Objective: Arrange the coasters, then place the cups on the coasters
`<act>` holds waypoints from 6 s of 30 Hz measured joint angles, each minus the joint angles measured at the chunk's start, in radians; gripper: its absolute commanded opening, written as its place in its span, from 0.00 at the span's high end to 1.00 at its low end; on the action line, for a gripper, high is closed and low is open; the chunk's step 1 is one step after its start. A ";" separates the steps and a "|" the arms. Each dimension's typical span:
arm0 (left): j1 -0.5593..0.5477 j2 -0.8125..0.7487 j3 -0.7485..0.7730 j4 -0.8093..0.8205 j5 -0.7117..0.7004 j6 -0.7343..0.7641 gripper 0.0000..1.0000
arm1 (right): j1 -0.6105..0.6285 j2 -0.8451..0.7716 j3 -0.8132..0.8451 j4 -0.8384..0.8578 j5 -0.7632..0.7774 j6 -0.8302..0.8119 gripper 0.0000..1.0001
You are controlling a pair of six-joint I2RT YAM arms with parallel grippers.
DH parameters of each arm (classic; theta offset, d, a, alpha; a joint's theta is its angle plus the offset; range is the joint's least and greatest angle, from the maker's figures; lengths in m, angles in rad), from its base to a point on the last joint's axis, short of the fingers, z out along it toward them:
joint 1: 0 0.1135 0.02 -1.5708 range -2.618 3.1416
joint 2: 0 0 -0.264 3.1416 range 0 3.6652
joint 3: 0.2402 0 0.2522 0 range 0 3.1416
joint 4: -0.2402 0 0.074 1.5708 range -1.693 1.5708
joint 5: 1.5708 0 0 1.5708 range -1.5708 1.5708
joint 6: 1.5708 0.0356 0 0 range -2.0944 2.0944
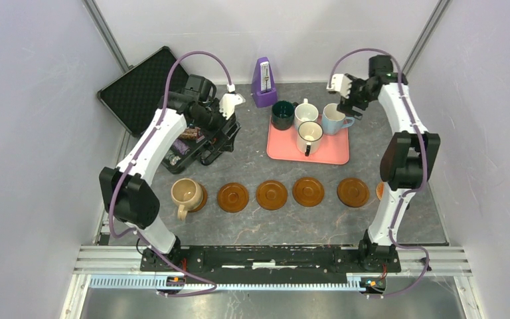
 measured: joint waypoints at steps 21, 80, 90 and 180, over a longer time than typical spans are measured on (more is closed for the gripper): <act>0.000 0.101 0.066 0.000 -0.014 0.000 0.00 | 0.042 0.039 -0.045 0.002 0.065 -0.039 0.18; 0.000 0.107 0.035 0.023 -0.025 -0.002 0.00 | 0.035 -0.032 -0.103 0.012 0.192 0.528 1.00; 0.000 0.089 0.008 0.045 -0.014 -0.013 0.00 | 0.030 -0.031 -0.092 -0.072 0.185 0.573 1.00; 0.000 -0.099 -0.213 0.127 0.020 -0.082 0.00 | -0.092 -0.705 -0.886 -0.118 0.122 0.388 0.34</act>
